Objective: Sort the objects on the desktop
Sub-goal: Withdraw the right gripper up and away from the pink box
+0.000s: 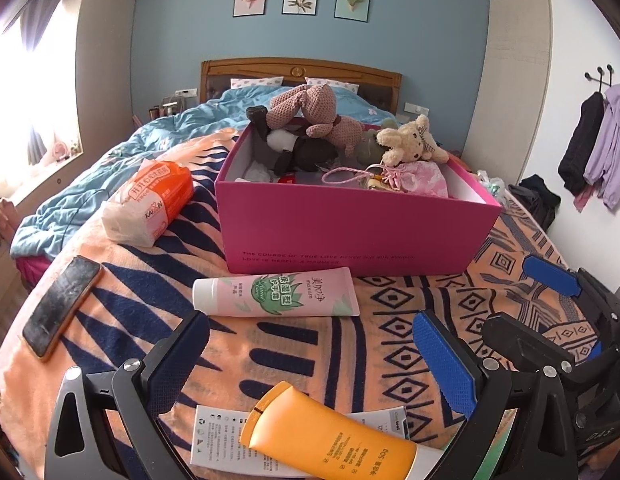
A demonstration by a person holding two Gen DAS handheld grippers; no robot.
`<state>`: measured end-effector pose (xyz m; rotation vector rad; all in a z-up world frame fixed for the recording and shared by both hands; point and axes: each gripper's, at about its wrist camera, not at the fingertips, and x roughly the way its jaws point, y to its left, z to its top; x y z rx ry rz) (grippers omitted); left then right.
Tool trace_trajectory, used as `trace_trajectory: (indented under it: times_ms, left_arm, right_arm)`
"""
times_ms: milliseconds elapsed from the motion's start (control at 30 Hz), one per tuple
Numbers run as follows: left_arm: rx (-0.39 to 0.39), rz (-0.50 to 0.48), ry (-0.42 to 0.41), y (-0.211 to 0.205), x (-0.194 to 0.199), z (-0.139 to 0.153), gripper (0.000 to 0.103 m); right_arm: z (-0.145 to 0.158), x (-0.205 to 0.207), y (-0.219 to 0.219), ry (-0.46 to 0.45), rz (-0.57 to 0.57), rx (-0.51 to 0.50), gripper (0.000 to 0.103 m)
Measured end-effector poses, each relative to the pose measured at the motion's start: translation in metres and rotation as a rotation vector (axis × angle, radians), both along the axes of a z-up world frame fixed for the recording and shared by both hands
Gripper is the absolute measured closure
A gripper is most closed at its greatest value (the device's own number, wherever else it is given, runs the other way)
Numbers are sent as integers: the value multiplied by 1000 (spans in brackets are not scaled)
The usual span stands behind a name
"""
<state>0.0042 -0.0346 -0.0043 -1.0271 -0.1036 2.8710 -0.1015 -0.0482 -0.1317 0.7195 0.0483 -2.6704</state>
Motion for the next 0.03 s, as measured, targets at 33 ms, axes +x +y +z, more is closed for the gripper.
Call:
trace_trajectory:
  times_ms: [33]
  left_arm:
    - [-7, 2, -4, 1, 0, -1, 0]
  right_arm:
    - [-1, 0, 0, -3, 0, -1, 1]
